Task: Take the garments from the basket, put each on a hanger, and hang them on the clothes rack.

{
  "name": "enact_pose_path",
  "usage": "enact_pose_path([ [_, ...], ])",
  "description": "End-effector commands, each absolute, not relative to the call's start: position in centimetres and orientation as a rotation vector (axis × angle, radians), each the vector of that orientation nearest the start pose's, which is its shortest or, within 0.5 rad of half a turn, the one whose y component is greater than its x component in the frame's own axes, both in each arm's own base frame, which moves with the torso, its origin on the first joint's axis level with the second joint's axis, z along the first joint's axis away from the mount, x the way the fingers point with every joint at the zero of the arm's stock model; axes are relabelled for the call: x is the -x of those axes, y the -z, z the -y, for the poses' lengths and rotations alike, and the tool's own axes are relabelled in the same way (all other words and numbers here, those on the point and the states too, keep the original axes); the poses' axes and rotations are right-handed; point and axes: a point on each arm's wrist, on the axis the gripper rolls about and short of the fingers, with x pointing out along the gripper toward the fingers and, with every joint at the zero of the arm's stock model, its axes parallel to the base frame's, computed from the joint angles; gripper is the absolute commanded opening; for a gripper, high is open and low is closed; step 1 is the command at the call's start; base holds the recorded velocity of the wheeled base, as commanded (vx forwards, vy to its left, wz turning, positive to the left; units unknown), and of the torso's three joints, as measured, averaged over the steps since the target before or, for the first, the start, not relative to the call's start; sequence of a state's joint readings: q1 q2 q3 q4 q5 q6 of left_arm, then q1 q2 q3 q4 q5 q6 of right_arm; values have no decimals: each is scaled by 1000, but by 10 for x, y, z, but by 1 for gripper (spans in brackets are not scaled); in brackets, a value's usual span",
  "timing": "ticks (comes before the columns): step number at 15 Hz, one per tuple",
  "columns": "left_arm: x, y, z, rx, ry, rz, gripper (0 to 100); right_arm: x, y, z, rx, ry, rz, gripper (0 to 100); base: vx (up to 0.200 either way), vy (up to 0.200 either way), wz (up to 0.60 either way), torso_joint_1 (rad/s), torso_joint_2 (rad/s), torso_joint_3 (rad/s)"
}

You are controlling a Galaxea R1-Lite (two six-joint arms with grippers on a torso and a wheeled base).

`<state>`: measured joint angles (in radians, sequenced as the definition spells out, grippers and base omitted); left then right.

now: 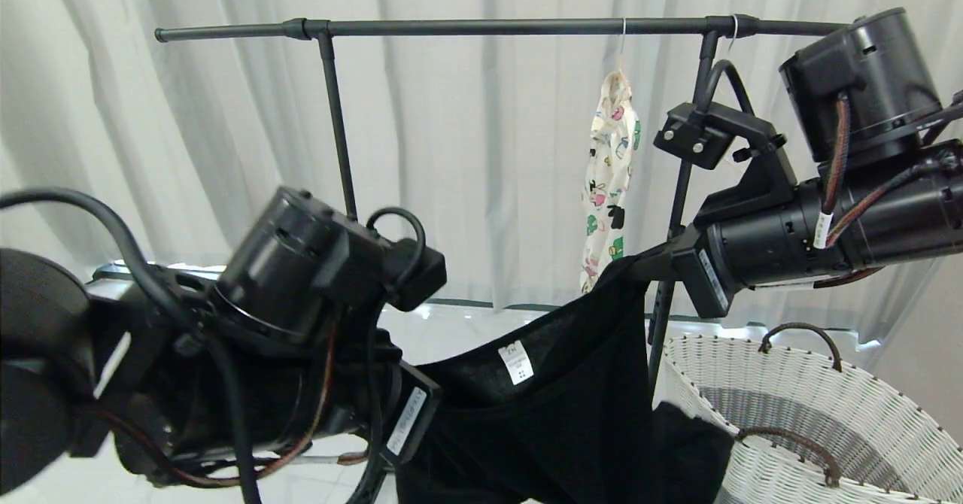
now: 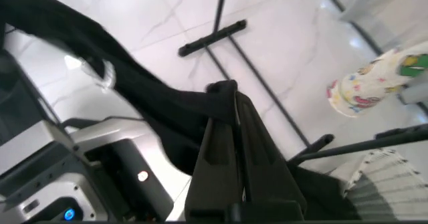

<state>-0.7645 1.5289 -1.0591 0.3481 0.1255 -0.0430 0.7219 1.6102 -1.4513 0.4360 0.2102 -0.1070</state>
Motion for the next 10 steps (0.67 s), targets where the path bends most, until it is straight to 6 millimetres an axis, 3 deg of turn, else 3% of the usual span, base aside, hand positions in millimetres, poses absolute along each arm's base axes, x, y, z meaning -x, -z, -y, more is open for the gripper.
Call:
enact_pose_path([
  [1,-175,-265,162,-270,590,-652,0,-202,-300,-180,242,-925,-512,0,0,0,0,0,0,0],
  [3,-181,-283,171,-259,600,-595,0,-193,-308,-167,243,-882,-497,0,0,0,0,0,0,0],
  [7,-191,-296,182,-425,611,-490,0,-180,-331,-144,224,-835,-451,0,0,0,0,0,0,0],
  [10,-192,-321,184,-381,611,-405,0,-178,-359,-138,204,-819,-384,0,0,0,0,0,0,0],
])
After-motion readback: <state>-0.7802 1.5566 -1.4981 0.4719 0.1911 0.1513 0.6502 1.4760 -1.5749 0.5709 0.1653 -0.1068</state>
